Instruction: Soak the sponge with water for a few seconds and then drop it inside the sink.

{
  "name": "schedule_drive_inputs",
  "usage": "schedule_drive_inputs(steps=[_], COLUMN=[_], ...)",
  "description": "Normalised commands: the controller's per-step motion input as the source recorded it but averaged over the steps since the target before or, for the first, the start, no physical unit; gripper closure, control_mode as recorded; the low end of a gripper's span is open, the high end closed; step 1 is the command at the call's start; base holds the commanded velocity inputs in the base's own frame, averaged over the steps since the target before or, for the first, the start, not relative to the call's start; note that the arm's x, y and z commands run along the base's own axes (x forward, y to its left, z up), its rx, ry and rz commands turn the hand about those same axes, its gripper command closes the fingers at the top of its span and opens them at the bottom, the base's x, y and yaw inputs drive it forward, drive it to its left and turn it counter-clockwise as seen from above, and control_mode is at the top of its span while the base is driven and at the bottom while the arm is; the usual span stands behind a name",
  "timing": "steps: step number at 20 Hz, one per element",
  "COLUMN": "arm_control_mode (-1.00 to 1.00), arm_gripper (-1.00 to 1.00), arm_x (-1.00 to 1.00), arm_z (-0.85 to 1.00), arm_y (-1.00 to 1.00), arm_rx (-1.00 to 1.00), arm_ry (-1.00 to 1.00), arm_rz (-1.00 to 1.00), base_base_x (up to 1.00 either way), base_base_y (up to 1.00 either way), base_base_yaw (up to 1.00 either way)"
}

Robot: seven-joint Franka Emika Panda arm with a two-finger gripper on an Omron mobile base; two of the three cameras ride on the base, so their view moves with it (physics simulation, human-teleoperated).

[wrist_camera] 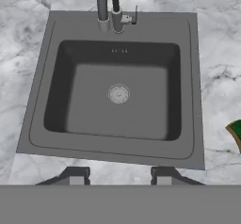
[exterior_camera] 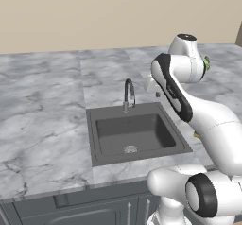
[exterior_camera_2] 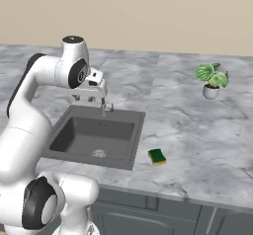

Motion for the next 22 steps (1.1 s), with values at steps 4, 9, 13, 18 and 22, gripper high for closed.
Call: schedule_drive_inputs(steps=[4,9,13,18,22], arm_control_mode=[-1.0,-1.0,-1.0,-1.0,-1.0], arm_gripper=[-1.0,-1.0,-1.0,-1.0,-1.0], arm_x=[0.01,-0.03,-0.01,-0.13,-0.33], arm_z=[0.0,0.0,0.0,0.0,0.0], arm_y=[0.0,-0.02,-0.26,-0.19,-0.04], arm_rx=[0.0,0.0,0.0,0.0,0.0], arm_ry=[0.0,0.0,0.0,-0.02,-0.02], arm_rz=[0.0,0.0,0.0,0.0,0.0], base_base_x=[0.0,0.0,0.0,0.0,0.0], base_base_y=[0.0,0.0,0.0,0.0,0.0], base_base_yaw=[0.0,0.0,0.0,0.0,0.0])
